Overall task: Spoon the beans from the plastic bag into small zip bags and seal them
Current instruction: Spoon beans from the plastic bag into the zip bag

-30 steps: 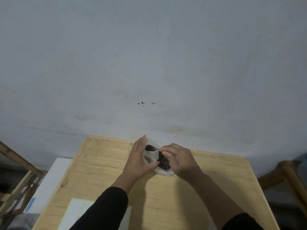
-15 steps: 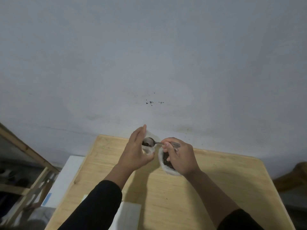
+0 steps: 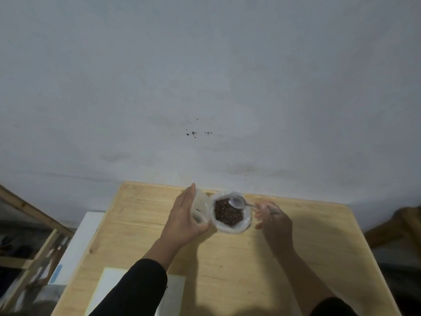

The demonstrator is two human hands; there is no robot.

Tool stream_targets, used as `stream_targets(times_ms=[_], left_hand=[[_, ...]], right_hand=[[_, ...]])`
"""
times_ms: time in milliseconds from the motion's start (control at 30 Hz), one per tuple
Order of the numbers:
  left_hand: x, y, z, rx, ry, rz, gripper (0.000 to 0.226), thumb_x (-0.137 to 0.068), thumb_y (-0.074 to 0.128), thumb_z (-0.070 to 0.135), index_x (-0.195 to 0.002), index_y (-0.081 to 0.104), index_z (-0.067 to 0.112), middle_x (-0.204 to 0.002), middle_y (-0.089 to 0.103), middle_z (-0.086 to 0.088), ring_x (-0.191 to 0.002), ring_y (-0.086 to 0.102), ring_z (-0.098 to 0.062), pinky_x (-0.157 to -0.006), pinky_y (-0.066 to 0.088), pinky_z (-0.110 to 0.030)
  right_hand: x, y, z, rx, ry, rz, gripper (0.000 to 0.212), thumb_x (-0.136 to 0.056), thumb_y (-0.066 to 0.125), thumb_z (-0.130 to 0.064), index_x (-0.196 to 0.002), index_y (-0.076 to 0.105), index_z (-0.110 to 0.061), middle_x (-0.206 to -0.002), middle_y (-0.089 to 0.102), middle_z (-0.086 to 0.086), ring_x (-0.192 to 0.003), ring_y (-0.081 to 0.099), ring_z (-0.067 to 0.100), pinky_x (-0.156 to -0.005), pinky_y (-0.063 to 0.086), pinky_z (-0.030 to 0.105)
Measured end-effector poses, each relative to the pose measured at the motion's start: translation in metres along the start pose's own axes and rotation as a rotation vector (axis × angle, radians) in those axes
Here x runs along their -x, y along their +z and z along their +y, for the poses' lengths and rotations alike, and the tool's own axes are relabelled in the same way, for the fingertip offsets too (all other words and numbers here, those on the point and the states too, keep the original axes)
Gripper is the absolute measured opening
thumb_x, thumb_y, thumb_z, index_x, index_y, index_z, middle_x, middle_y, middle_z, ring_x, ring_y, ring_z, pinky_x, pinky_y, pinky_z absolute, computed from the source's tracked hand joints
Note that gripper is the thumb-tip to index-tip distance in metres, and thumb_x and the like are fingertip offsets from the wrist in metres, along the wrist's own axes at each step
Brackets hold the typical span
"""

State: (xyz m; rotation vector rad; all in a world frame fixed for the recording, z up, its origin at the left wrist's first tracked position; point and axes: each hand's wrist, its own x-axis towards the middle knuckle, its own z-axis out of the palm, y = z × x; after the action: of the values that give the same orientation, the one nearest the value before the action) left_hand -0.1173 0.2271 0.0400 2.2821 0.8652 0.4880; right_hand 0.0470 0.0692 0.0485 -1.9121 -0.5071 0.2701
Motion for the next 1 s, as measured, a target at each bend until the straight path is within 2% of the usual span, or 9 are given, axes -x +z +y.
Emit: stream_targets(times_ms=[67, 167, 267, 367, 467, 567, 700, 867, 1000], left_hand=[[0.002, 0.005, -0.001, 0.009, -0.016, -0.017, 0.109, -0.066, 0.078, 0.038, -0.150, 0.010, 0.021, -0.152, 0.024, 0.000, -0.140, 0.019, -0.012, -0.111, 0.019, -0.022], [0.006, 0.010, -0.002, 0.042, -0.055, -0.026, 0.111, -0.062, 0.077, 0.047, -0.150, 0.014, 0.021, -0.151, 0.025, 0.001, -0.138, 0.021, -0.009, -0.109, 0.019, -0.020], [0.010, 0.014, -0.003, 0.051, -0.075, -0.018, 0.115, -0.054, 0.064, 0.064, -0.149, 0.018, 0.020, -0.149, 0.029, 0.001, -0.136, 0.025, -0.008, -0.108, 0.022, -0.020], [0.011, 0.018, -0.003, 0.060, -0.080, -0.011, 0.113, -0.057, 0.075, 0.054, -0.149, 0.018, 0.021, -0.148, 0.031, 0.000, -0.135, 0.029, -0.010, -0.107, 0.024, -0.020], [0.011, 0.020, -0.003, 0.058, -0.071, -0.011, 0.112, -0.061, 0.081, 0.046, -0.149, 0.014, 0.023, -0.149, 0.030, 0.001, -0.136, 0.027, -0.009, -0.106, 0.023, -0.019], [0.009, 0.021, -0.002, 0.074, -0.069, -0.012, 0.113, -0.062, 0.082, 0.044, -0.149, 0.013, 0.024, -0.148, 0.029, 0.002, -0.135, 0.028, -0.009, -0.107, 0.025, -0.020], [0.005, 0.021, -0.002, 0.082, -0.076, -0.004, 0.114, -0.062, 0.083, 0.040, -0.149, 0.010, 0.027, -0.148, 0.029, 0.003, -0.135, 0.027, -0.008, -0.111, 0.028, -0.026], [0.001, 0.022, 0.000, 0.098, -0.102, -0.015, 0.115, -0.062, 0.082, 0.042, -0.150, 0.010, 0.024, -0.150, 0.027, 0.000, -0.138, 0.025, -0.012, -0.110, 0.025, -0.025], [-0.004, 0.023, 0.004, 0.119, -0.120, -0.011, 0.117, -0.062, 0.083, 0.042, -0.150, 0.007, 0.024, -0.152, 0.024, 0.002, -0.139, 0.020, -0.010, -0.110, 0.018, -0.021]], right_hand=[[0.005, 0.002, 0.011, 0.091, -0.085, -0.022, 0.040, -0.084, 0.040, -0.036, -0.084, 0.070, -0.011, -0.064, 0.065, -0.003, -0.049, 0.061, 0.012, -0.054, 0.044, 0.013], [0.012, 0.009, 0.027, 0.090, -0.116, -0.004, 0.044, -0.082, 0.040, -0.041, -0.088, 0.071, -0.010, -0.078, 0.067, -0.004, -0.061, 0.064, 0.016, -0.061, 0.042, 0.007], [0.017, 0.019, 0.030, -0.010, 0.089, -0.026, 0.021, -0.091, 0.052, -0.021, -0.089, 0.071, -0.012, -0.071, 0.068, -0.005, -0.043, 0.061, 0.012, -0.050, 0.047, 0.017], [0.017, 0.027, 0.031, -0.172, 0.302, -0.036, 0.018, -0.092, 0.053, -0.011, -0.088, 0.070, -0.012, -0.065, 0.069, -0.001, -0.048, 0.063, 0.012, -0.054, 0.054, 0.036], [0.016, 0.031, 0.033, -0.359, 0.469, -0.004, 0.015, -0.090, 0.055, -0.008, -0.085, 0.069, -0.009, -0.070, 0.069, 0.008, -0.057, 0.064, 0.016, -0.048, 0.050, 0.029], [0.014, 0.029, 0.030, -0.505, 0.568, 0.060, 0.014, -0.090, 0.054, -0.007, -0.084, 0.067, -0.006, -0.072, 0.066, 0.012, -0.053, 0.062, 0.009, -0.043, 0.047, 0.021], [0.010, 0.018, 0.020, -0.532, 0.564, 0.081, 0.019, -0.093, 0.049, -0.007, -0.084, 0.066, -0.007, -0.071, 0.065, 0.010, -0.054, 0.062, 0.010, -0.043, 0.047, 0.019], [0.001, 0.003, 0.006, -0.519, 0.503, 0.079, 0.020, -0.094, 0.047, -0.007, -0.087, 0.065, -0.004, -0.072, 0.064, 0.012, -0.062, 0.061, 0.017, -0.046, 0.045, 0.021], [-0.005, -0.005, -0.006, -0.540, 0.451, 0.050, 0.022, -0.095, 0.046, -0.010, -0.087, 0.066, -0.007, -0.070, 0.065, 0.010, -0.058, 0.061, 0.013, -0.043, 0.044, 0.020]])
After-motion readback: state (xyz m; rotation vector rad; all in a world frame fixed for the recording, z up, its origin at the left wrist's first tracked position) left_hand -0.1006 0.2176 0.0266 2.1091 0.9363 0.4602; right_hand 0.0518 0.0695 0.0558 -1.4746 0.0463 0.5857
